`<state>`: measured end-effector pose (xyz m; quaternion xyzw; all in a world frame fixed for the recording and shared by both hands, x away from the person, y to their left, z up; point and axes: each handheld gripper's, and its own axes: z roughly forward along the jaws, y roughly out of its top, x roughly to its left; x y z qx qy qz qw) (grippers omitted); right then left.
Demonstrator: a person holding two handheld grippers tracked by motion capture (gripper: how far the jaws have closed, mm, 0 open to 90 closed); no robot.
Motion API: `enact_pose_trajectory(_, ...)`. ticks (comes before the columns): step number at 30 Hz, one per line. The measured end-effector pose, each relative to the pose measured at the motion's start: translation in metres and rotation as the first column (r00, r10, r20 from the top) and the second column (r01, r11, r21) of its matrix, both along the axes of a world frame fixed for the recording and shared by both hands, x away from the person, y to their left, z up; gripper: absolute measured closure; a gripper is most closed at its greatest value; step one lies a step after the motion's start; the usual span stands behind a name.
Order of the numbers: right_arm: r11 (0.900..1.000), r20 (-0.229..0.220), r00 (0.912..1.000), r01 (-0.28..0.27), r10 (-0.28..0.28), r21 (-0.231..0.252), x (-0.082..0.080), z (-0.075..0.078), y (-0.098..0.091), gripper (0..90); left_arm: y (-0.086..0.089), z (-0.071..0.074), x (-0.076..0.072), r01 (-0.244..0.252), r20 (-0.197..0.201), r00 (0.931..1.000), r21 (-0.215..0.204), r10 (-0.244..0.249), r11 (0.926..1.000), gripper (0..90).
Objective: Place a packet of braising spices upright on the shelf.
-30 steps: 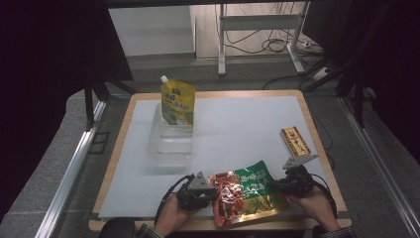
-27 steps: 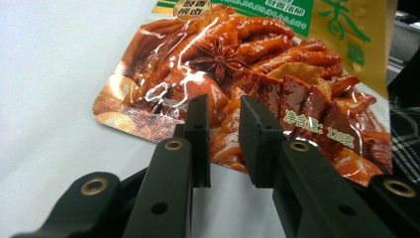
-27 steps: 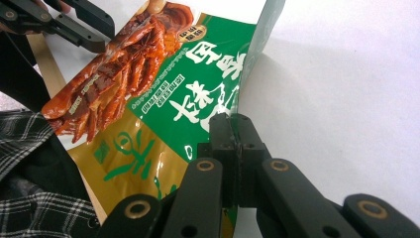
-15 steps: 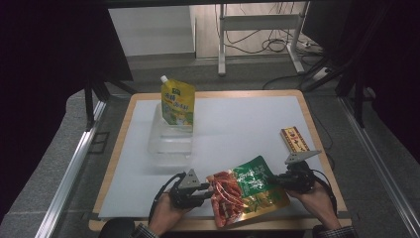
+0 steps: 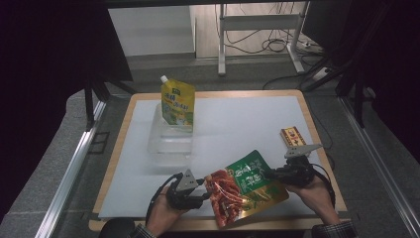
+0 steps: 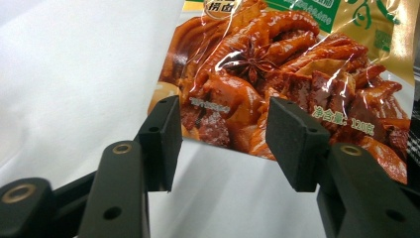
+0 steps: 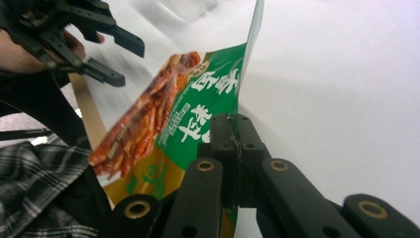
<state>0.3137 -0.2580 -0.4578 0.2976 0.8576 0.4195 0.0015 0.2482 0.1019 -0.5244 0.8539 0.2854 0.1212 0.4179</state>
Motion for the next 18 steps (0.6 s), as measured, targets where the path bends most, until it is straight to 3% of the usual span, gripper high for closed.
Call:
enact_pose_trajectory(6,0.9996,0.015,0.9995,-0.028,0.028,0.008,0.004,0.016,0.012,89.4,0.006,0.002,0.001,-0.021,0.003,0.9998,-0.011,0.021,0.9997,44.4)
enact_pose_trajectory(12,0.9983,0.029,0.9979,-0.058,0.058,-0.004,0.011,0.026,0.024,89.4,0.007,0.002,-0.001,-0.029,0.025,0.9993,0.002,0.029,0.9996,39.2)
enact_pose_trajectory(18,0.9953,0.03,0.9951,-0.095,0.094,0.018,0.016,0.041,0.034,89.5,0.012,0.004,-0.002,-0.05,0.039,0.9979,-0.019,0.051,0.9986,31.3)
